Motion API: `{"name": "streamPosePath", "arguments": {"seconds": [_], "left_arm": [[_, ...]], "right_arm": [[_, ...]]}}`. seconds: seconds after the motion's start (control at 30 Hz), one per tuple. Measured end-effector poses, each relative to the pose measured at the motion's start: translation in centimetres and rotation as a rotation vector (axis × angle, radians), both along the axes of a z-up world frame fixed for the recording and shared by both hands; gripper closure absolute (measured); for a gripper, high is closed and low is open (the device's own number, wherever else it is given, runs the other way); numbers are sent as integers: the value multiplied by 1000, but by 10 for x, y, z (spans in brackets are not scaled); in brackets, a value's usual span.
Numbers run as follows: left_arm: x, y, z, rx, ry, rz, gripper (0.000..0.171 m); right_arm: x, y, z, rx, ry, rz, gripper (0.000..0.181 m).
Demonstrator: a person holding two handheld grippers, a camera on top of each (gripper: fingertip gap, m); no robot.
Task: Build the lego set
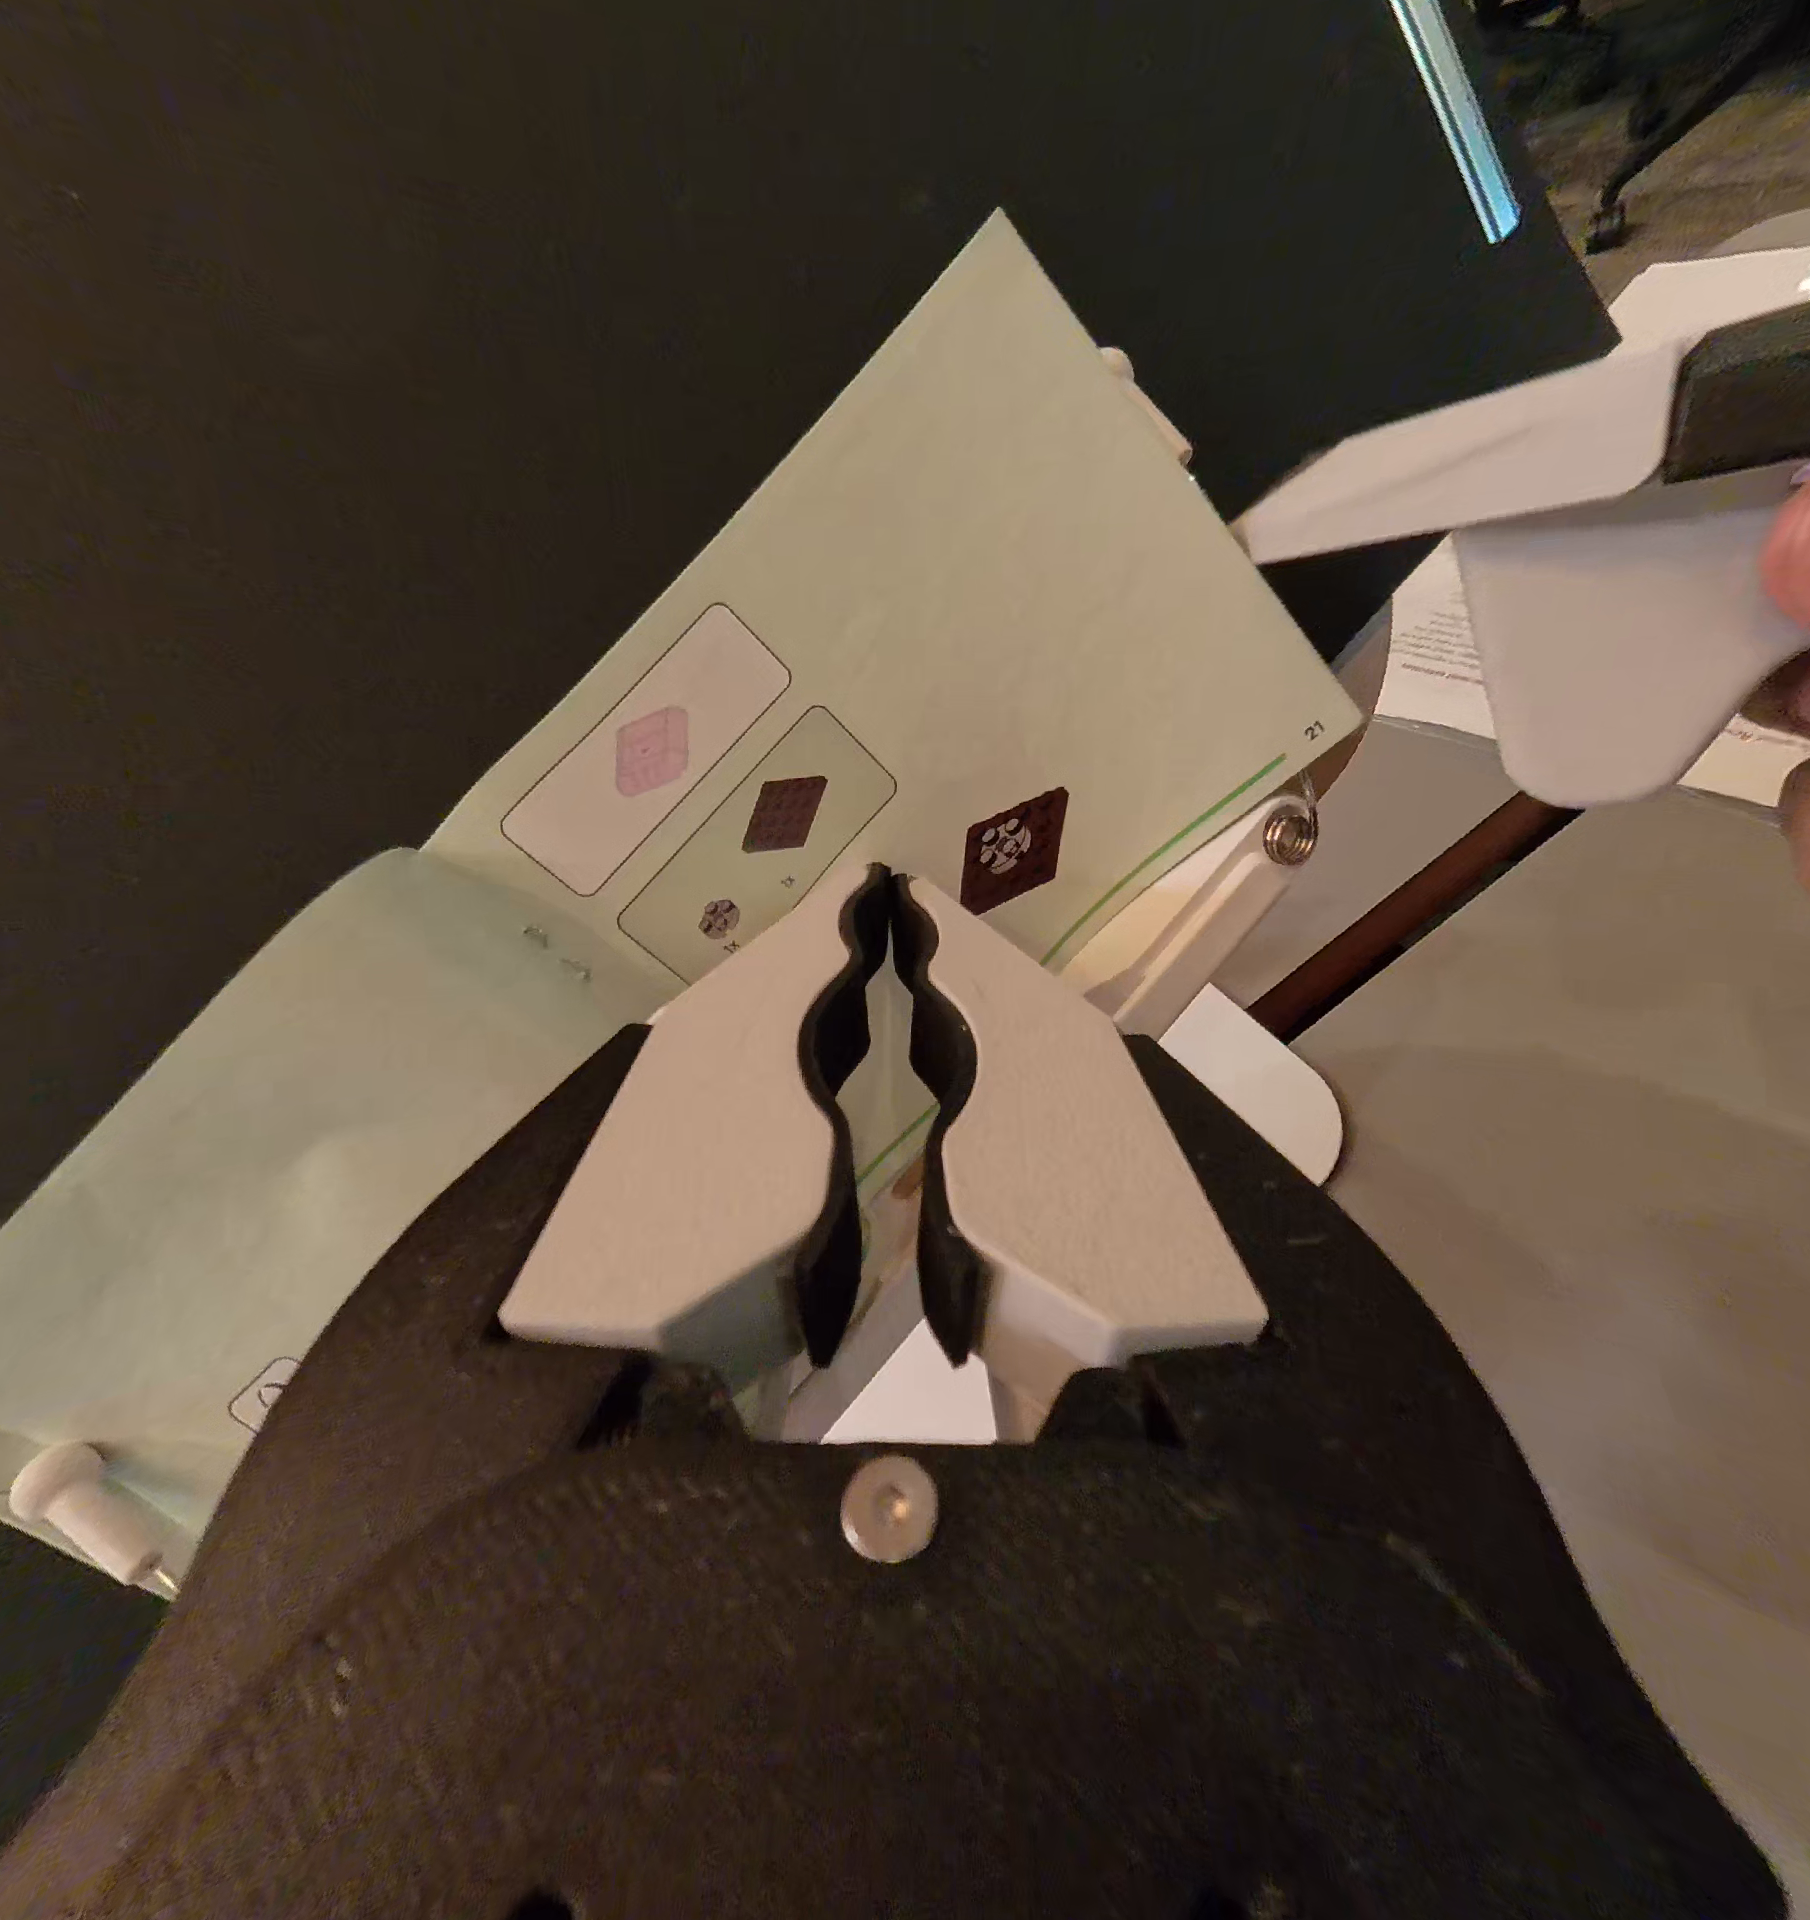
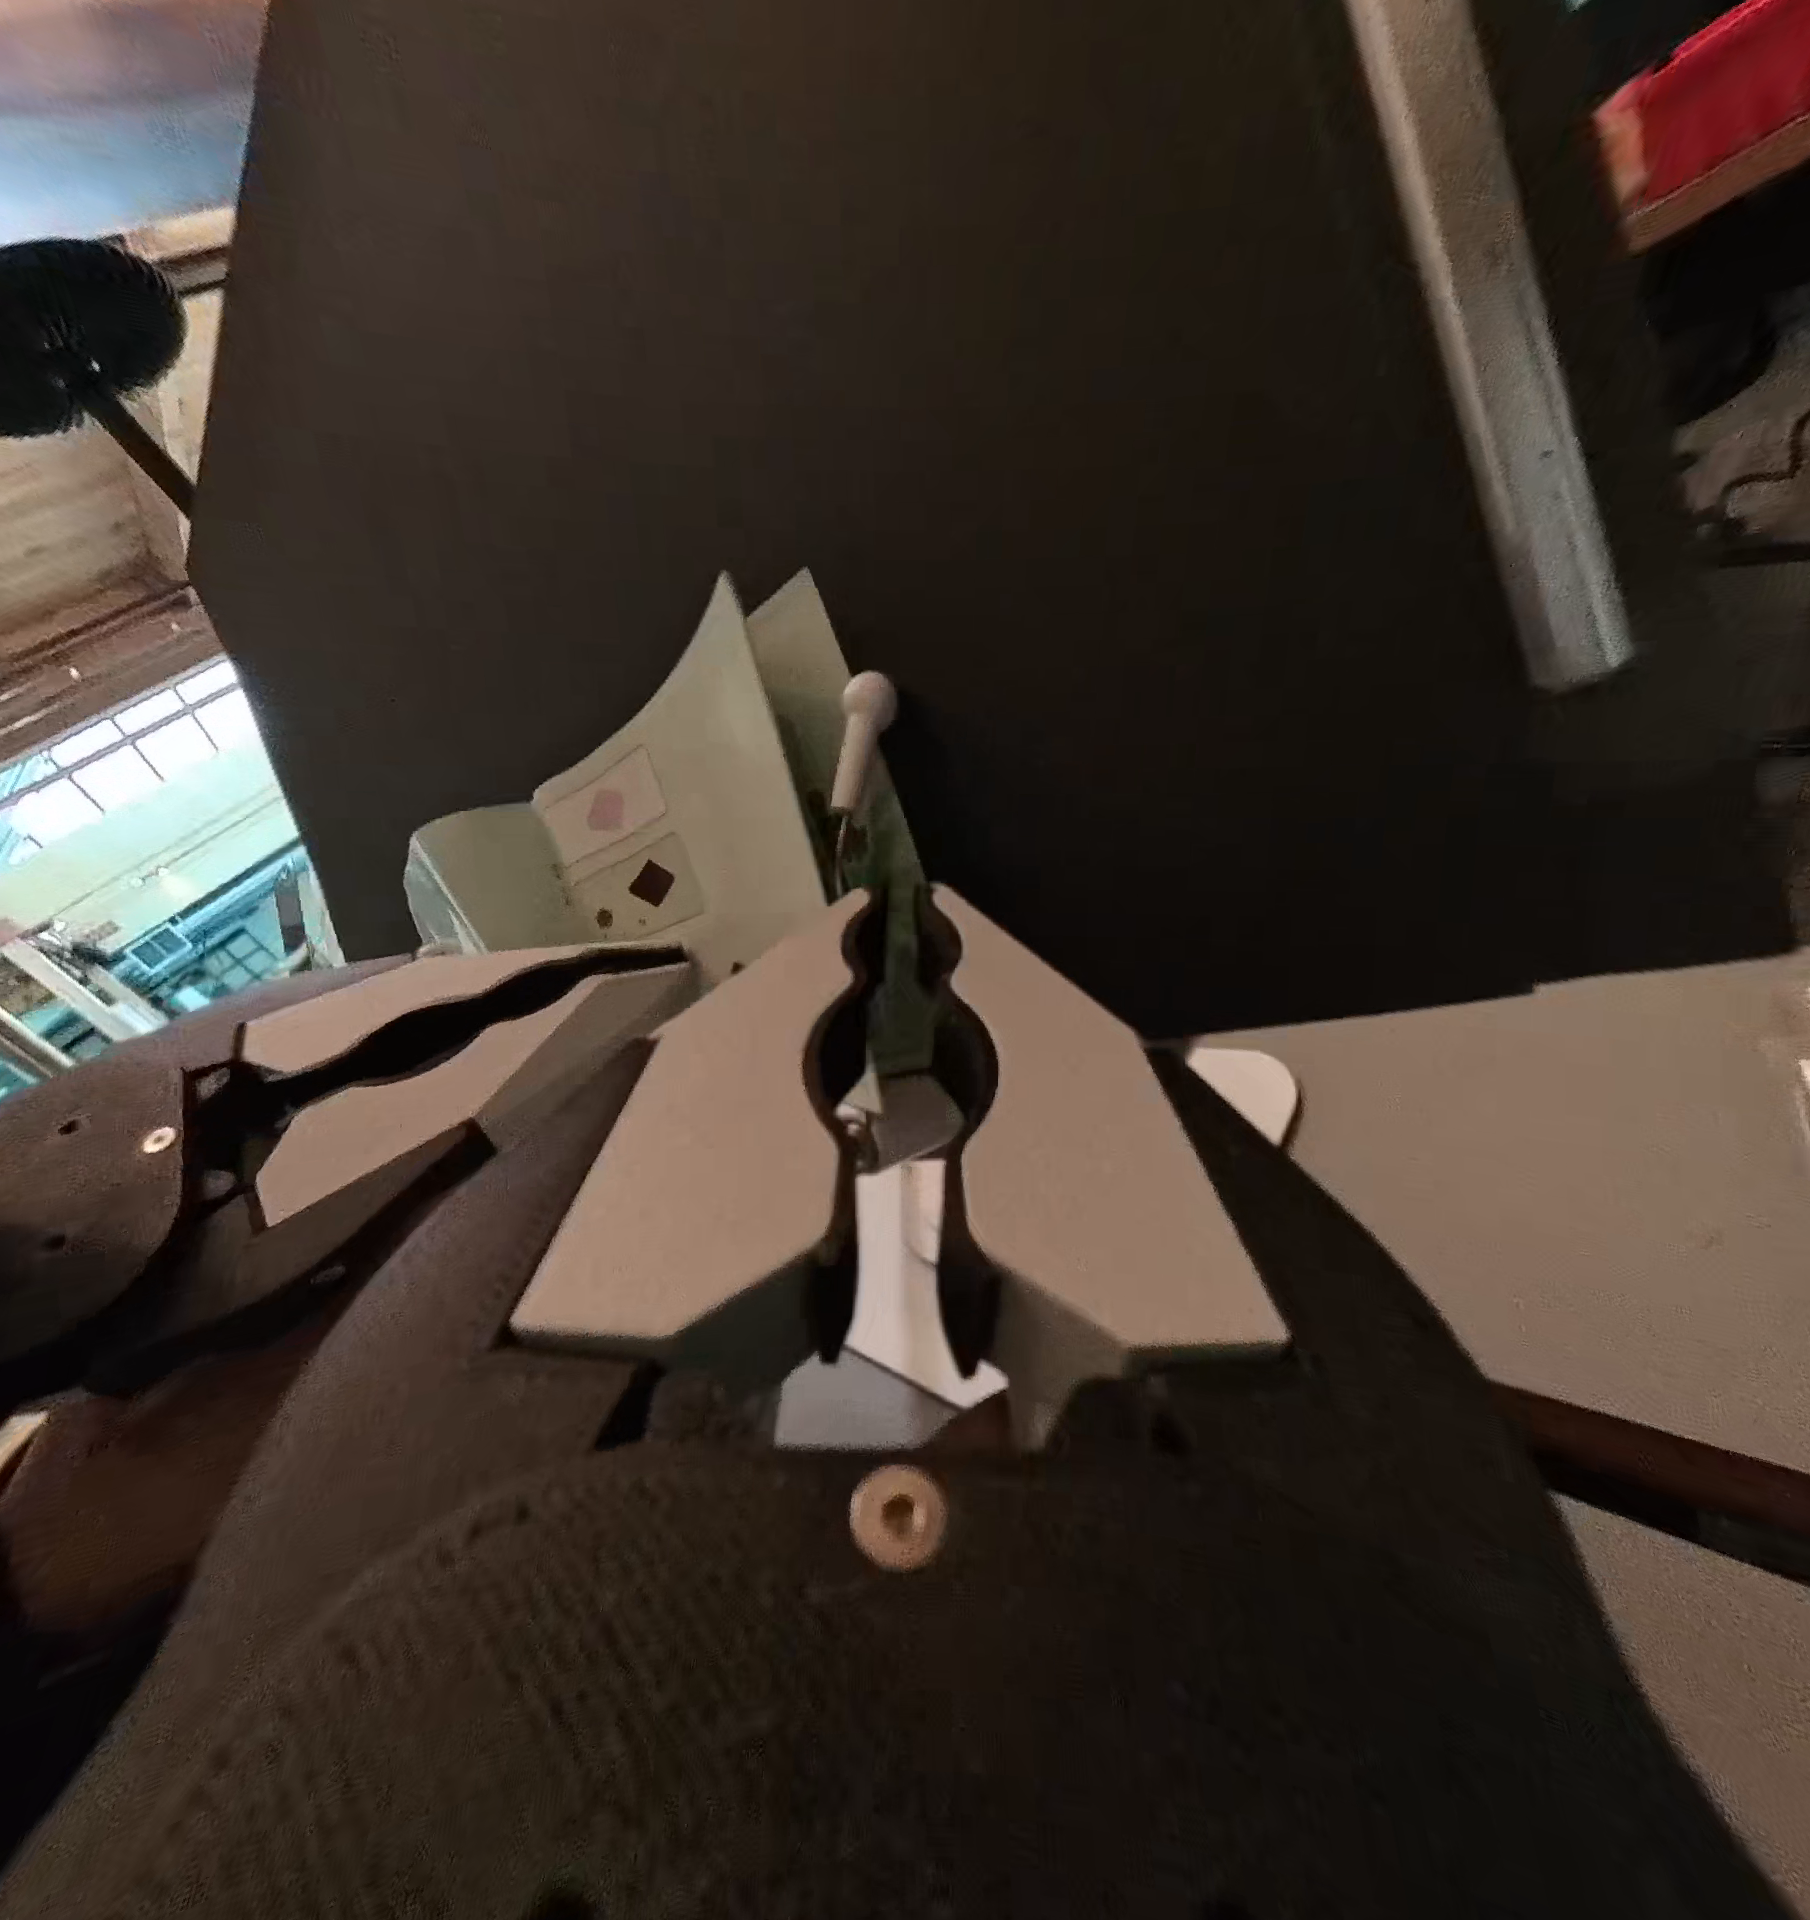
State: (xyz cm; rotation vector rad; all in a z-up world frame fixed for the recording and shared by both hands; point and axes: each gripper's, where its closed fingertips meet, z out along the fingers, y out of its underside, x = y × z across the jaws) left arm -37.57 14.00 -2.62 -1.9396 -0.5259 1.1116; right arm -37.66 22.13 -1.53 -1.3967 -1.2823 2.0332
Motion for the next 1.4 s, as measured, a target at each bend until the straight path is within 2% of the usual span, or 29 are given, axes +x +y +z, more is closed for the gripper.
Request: {"name": "streamPosePath", "arguments": {"seconds": [0.07,0.3,0.53,0.63,0.73,0.9,1.17,1.3,1.37,1.4], "left_arm": [[0,-1,0,1,-5,1,171],[2,-4,-2,-15,7,0,171],[6,-6,4,4,13,-10,171],[18,10,18,9,84,-88,171],[20,28,18,-27,93,-123,171],[2,40,0,-44,-26,-104,171],[-2,39,-2,-82,-3,-72,171],[-1,39,-2,-67,-11,-70,171],[-2,39,-2,-61,-15,-72,171],[-2,39,-2,-60,-18,-72,171]], "right_arm": [[2,7,7,-25,32,-28,167],[1,-4,0,17,3,7,160],[2,-13,1,45,27,-3,181],[1,-13,1,87,33,-24,181],[1,-13,1,91,36,-29,181],[0,-12,6,-66,28,18,181],[0,-11,8,-232,22,82,181],[8,-3,16,-286,110,130,178],[21,-2,31,-306,203,211,181],[23,0,34,-315,194,223,181]]}}
